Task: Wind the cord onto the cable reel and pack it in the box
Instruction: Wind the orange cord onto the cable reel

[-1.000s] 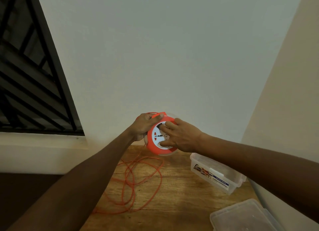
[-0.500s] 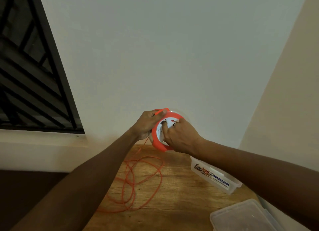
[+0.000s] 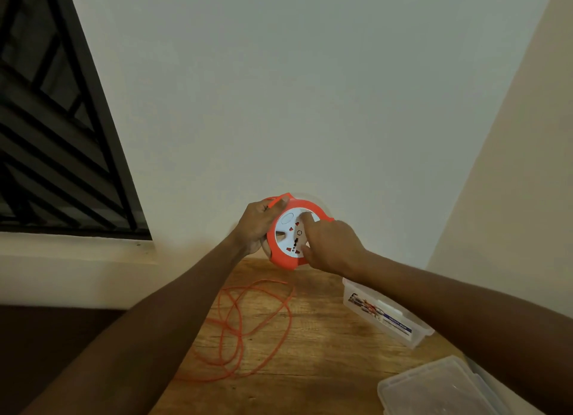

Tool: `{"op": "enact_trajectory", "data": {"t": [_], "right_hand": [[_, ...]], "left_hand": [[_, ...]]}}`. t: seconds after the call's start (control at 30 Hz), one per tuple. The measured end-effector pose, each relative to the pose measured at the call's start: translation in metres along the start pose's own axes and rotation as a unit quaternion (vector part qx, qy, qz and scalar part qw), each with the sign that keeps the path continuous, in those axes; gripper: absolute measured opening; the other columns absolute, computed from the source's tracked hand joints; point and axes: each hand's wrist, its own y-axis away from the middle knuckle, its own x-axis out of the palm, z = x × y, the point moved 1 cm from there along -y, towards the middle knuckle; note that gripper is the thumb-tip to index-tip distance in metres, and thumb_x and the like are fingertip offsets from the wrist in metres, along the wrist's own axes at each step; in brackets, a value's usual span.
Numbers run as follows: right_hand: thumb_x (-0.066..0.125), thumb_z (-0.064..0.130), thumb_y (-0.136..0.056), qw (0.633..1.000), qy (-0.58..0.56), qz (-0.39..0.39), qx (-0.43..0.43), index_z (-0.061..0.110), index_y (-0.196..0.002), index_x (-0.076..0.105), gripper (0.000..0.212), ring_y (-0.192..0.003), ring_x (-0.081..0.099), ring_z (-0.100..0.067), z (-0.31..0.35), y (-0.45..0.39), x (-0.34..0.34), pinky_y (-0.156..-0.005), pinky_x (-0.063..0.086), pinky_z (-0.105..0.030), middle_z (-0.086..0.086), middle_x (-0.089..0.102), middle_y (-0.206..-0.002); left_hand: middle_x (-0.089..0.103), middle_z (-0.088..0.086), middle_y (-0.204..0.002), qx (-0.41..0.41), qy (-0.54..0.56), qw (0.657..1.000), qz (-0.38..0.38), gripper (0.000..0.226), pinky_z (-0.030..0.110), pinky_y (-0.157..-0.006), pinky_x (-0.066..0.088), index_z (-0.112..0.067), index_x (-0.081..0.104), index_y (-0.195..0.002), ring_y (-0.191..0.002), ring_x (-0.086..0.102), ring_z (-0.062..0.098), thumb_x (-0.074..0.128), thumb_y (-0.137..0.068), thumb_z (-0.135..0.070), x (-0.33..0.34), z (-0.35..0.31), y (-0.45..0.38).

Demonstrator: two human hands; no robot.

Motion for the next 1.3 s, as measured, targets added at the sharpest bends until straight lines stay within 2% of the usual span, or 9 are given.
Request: {"op": "enact_trajectory", "data": {"t": [0.07,0.2,0.57,0.77,0.9,0.97,1.07,1.17,1.3], "right_hand": [[0.071,0.025,-0.083,0.989,0.079,-0.03,-0.124,0.017,-0.137,0.045,0.061,-0.095,0.065,-0.033,-0.01,0.001,-0.002,-0.073,0.055,-0.041,-0.015,0.063,-0.12],[0.074,0.021,-0.083,0.935,0.182,-0.011,-0.304,0.027,-0.125,0.062,0.045,-0.112,0.053,-0.037,-0.02,-0.001,0.0,-0.08,0.053,-0.045,-0.02,0.048,-0.135],[0.076,0.021,-0.083,0.878,0.282,0.043,-0.384,0.02,-0.118,0.068,0.036,-0.117,0.047,-0.032,-0.012,0.002,-0.021,-0.08,0.054,-0.046,-0.007,0.037,-0.149],[0.07,0.029,-0.088,0.882,0.323,0.055,-0.338,0.024,-0.142,0.047,0.059,-0.132,0.034,-0.036,-0.008,0.005,-0.021,-0.101,0.043,-0.05,-0.005,0.021,-0.158],[0.072,0.036,-0.086,0.874,0.369,0.063,-0.31,0.033,-0.142,0.043,0.064,-0.13,0.036,-0.037,-0.001,0.003,-0.018,-0.101,0.041,-0.049,-0.012,0.027,-0.153],[0.07,0.038,-0.086,0.882,0.369,0.064,-0.286,0.035,-0.148,0.029,0.074,-0.126,0.04,-0.038,0.001,0.0,-0.017,-0.101,0.039,-0.048,-0.017,0.036,-0.144],[0.069,0.036,-0.088,0.907,0.348,0.053,-0.232,0.028,-0.152,0.01,0.088,-0.121,0.047,-0.037,0.005,0.0,-0.015,-0.1,0.039,-0.047,-0.022,0.045,-0.136],[0.063,0.033,-0.093,0.943,0.281,0.066,-0.166,0.014,-0.153,0.008,0.084,-0.126,0.049,-0.039,0.007,0.001,-0.013,-0.11,0.034,-0.048,-0.021,0.04,-0.147],[0.063,0.032,-0.093,0.957,0.233,0.077,-0.152,0.008,-0.153,0.008,0.085,-0.125,0.051,-0.038,0.009,0.004,-0.014,-0.11,0.034,-0.047,-0.02,0.04,-0.148]], "left_hand": [[0.079,0.008,-0.107,0.0,-0.007,1.0,0.008,0.028,0.046,-0.08,0.065,-0.02,0.072,-0.112,-0.092,0.077,0.033,0.062,-0.097,-0.042,-0.003,0.0,0.001],[0.078,0.011,-0.109,-0.002,-0.02,0.999,0.026,0.028,0.046,-0.081,0.064,-0.019,0.072,-0.111,-0.092,0.077,0.032,0.06,-0.098,-0.042,-0.006,0.001,0.001],[0.077,0.011,-0.113,-0.011,-0.039,0.997,0.065,0.037,0.05,-0.085,0.063,-0.014,0.068,-0.124,-0.098,0.076,0.035,0.059,-0.099,-0.04,-0.001,0.003,0.001],[0.077,0.01,-0.114,-0.015,-0.03,0.998,0.061,0.037,0.051,-0.086,0.063,-0.014,0.068,-0.124,-0.098,0.076,0.035,0.06,-0.099,-0.04,0.002,-0.002,0.001],[0.078,0.009,-0.113,-0.012,-0.046,0.997,0.068,0.038,0.049,-0.084,0.063,-0.017,0.068,-0.125,-0.096,0.077,0.034,0.061,-0.098,-0.043,0.0,-0.006,0.0],[0.078,0.01,-0.11,-0.011,-0.042,0.997,0.056,0.036,0.05,-0.087,0.063,-0.017,0.07,-0.121,-0.097,0.076,0.035,0.063,-0.097,-0.043,0.001,-0.004,0.001],[0.079,0.01,-0.109,-0.011,-0.031,0.999,0.041,0.037,0.051,-0.086,0.063,-0.016,0.07,-0.119,-0.095,0.076,0.035,0.064,-0.095,-0.044,0.002,-0.001,0.001],[0.078,0.008,-0.112,-0.008,-0.042,0.999,0.029,0.047,0.05,-0.084,0.064,-0.016,0.069,-0.123,-0.094,0.077,0.033,0.066,-0.09,-0.049,0.004,-0.005,0.0],[0.078,0.005,-0.112,-0.001,-0.071,0.997,0.022,0.036,0.048,-0.085,0.064,-0.023,0.07,-0.119,-0.092,0.078,0.028,0.066,-0.093,-0.047,0.007,-0.009,0.0]]}}
